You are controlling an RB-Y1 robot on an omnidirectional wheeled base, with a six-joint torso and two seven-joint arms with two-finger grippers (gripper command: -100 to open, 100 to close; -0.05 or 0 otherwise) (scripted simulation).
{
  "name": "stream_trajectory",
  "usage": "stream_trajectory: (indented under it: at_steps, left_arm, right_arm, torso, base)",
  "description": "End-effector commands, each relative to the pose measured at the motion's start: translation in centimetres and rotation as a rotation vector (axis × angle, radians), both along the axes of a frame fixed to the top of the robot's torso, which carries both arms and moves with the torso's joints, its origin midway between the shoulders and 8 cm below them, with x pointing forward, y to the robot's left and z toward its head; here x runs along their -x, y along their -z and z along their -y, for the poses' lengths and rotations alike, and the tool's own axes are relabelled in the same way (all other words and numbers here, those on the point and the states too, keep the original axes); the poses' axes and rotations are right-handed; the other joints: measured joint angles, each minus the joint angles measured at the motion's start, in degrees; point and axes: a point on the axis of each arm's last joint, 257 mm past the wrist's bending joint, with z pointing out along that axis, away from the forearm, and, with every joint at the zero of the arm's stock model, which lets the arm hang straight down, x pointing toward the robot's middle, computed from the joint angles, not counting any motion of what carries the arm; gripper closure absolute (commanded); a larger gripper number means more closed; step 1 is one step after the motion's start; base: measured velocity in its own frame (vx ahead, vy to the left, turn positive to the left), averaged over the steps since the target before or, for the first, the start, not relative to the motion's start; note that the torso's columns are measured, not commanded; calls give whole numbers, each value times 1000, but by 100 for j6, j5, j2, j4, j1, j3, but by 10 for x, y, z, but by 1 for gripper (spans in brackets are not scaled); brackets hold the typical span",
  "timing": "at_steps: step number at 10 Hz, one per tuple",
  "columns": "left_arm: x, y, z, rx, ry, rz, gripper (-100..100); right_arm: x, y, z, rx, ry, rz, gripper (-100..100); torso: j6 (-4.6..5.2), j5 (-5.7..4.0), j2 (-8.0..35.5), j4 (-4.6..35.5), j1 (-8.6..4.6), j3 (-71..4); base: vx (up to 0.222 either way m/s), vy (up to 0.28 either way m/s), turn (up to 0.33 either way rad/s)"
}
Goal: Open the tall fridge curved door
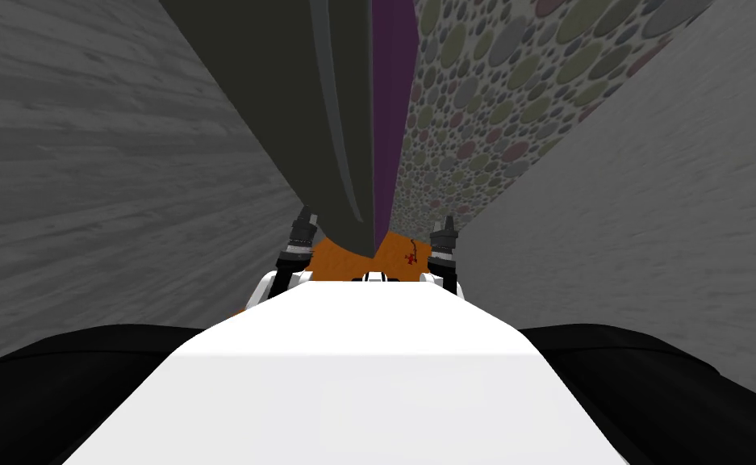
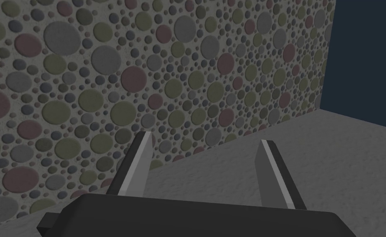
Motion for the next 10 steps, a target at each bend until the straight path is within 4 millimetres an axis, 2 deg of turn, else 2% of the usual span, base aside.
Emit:
stream_trajectory:
  at_steps: [1,10]
  left_arm:
    - [-6,18,-2,-65,-12,-60,-100]
    - [-24,73,-20,-331,-58,-251,-100]
  right_arm:
    - [0,0,0,0,0,0,0]
    - [0,0,0,0,0,0,0]
  torso:
    - [0,-1,1,0,-3,1]
    - [1,-1,-4,-1,-4,-1]
  base:
    - [97,-47,-60]
    - [107,-48,-72]
